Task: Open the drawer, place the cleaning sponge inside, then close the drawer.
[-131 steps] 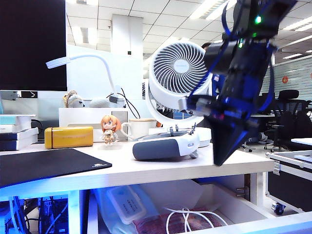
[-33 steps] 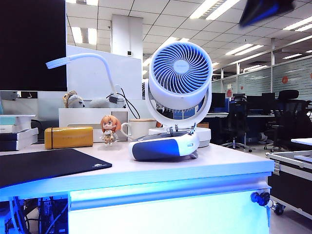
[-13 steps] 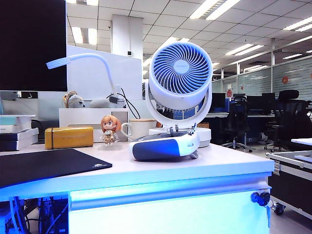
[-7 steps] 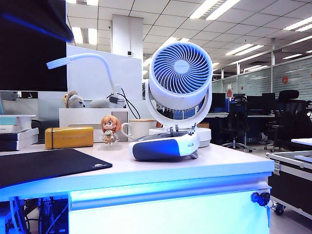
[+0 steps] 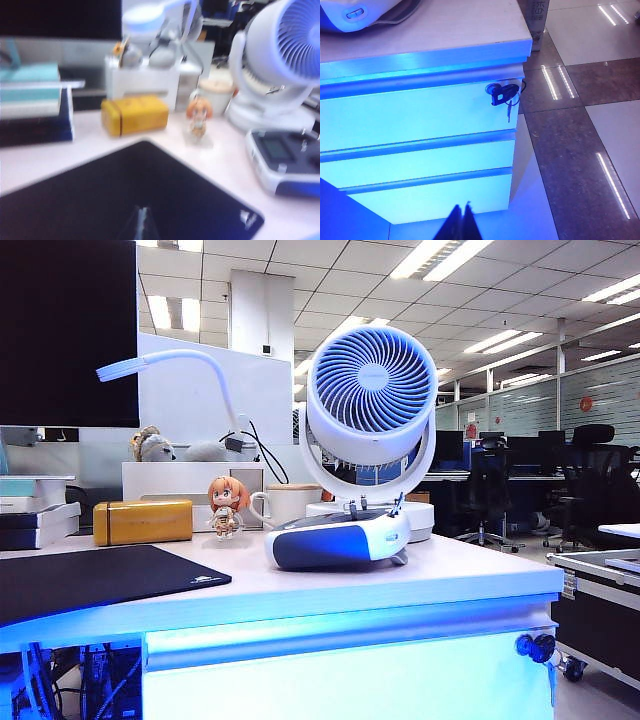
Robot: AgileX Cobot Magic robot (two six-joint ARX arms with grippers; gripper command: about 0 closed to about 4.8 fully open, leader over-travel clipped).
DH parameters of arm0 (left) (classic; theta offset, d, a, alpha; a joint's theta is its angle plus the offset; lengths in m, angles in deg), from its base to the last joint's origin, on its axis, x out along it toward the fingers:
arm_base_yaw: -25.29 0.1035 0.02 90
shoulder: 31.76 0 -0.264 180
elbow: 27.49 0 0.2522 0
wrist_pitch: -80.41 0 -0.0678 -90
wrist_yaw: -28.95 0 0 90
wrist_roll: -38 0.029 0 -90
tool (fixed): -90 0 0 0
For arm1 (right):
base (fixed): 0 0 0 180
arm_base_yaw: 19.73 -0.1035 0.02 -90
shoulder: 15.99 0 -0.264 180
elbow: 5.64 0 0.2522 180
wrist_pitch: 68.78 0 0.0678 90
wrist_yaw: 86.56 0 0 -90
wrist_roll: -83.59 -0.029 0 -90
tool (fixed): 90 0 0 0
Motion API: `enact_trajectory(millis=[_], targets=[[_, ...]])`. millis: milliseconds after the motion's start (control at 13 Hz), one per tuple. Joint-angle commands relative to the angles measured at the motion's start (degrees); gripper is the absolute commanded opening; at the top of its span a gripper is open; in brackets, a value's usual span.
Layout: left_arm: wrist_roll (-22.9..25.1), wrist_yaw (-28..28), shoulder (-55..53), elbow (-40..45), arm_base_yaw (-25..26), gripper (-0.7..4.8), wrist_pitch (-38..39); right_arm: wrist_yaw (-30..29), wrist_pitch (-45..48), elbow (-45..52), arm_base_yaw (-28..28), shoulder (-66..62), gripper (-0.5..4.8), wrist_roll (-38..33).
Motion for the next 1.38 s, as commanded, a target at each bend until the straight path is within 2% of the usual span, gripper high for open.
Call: enact_trajectory(millis=[77, 230, 384, 537, 691, 1151, 1228, 1381], targets=[[0.0, -0.1, 6.3, 3.9, 0.3, -0.05, 3.6, 0.1, 0.8, -0.3, 0.0, 0.0, 0.13, -0.2], [0.0, -0.2, 7.5, 5.0, 1.3, -0.05, 6.4, 0.0, 0.8, -0.3, 0.0, 0.0, 0.13, -0.3], [2.3, -1.8, 7.5, 5.0, 7.1, -0.05, 12.8, 0.0, 0.8, -0.3, 0.0, 0.0, 0.13, -0.2], [4.1, -1.8, 7.5, 5.0, 9.6, -0.05, 13.8, 0.0, 0.8, -0.3, 0.0, 0.0, 0.13, -0.2], [6.4, -0.3, 7.3, 5.0, 9.5, -0.05, 14.0, 0.0, 0.8, -0.3, 0.0, 0.0, 0.13, -0.2], [6.3, -0.3, 7.3, 5.0, 9.5, -0.04, 13.7, 0.0, 0.8, -0.3, 0.0, 0.0, 0.13, -0.2], [6.3, -0.3, 7.3, 5.0, 9.5, -0.04, 13.8, -0.3, 0.1, -0.1, 0.8, 2.1, 0.13, -0.3], [6.3, -0.3, 7.5, 5.0, 9.5, -0.04, 13.7, 0.2, 0.0, 0.5, 8.0, 9.5, 0.13, -0.2]])
